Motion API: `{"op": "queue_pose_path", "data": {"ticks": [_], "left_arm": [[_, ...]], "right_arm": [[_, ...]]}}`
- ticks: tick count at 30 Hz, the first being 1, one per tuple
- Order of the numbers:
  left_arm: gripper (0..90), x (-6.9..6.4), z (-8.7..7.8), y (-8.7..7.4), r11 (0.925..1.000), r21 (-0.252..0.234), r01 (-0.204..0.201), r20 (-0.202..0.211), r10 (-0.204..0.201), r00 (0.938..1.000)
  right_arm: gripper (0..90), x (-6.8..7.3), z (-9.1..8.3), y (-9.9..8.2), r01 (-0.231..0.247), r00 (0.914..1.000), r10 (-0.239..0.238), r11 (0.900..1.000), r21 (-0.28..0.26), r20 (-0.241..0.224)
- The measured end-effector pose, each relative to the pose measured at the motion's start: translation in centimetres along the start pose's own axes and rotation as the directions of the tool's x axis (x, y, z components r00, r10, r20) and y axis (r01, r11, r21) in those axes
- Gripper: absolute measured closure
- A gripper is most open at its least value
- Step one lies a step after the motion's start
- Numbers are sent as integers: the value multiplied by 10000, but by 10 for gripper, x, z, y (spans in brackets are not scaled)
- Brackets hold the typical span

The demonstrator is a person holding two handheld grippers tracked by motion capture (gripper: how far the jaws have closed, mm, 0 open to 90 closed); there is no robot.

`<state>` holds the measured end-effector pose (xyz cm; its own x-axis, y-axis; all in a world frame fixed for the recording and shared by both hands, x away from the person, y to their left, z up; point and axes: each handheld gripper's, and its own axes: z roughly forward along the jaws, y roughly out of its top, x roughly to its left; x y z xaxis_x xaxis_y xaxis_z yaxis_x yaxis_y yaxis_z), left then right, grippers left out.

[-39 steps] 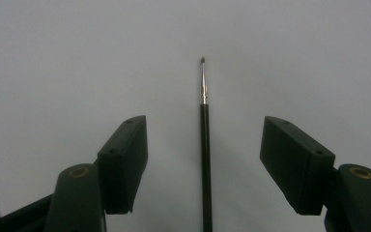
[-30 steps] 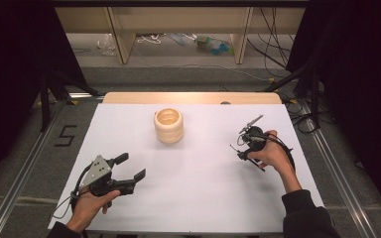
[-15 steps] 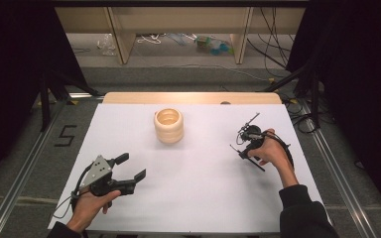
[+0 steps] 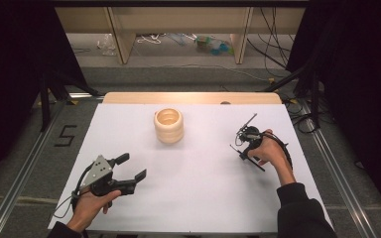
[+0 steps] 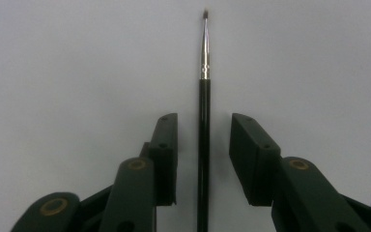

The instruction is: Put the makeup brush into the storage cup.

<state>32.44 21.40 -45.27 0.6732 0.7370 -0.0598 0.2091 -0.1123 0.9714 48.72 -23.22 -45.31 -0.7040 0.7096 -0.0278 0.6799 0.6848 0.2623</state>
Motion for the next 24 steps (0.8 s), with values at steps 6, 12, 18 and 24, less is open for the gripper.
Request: {"op": "queue_pose_path", "data": {"ticks": [6, 12, 18, 24], "left_arm": [[160, 1, 0, 0, 10000, 15, 7, -71, -7, 10000], [161, 1, 1, -1, 10000, -18, 32, -41, -32, 10000], [161, 1, 1, 0, 10000, 8, 71, -62, -71, 10000], [161, 1, 1, -1, 10000, 47, 50, -60, -50, 10000]], "right_arm": [[691, 1, 0, 1, -38, 9999, 41, 9998, 196, -127], [708, -1, 2, 3, -179, 9996, 186, 9993, 316, -227], [735, -2, 2, 5, -74, 9999, 79, 9992, 404, -143], [757, 0, 3, 9, 6, 10000, -4, 9980, 636, -28]]}}
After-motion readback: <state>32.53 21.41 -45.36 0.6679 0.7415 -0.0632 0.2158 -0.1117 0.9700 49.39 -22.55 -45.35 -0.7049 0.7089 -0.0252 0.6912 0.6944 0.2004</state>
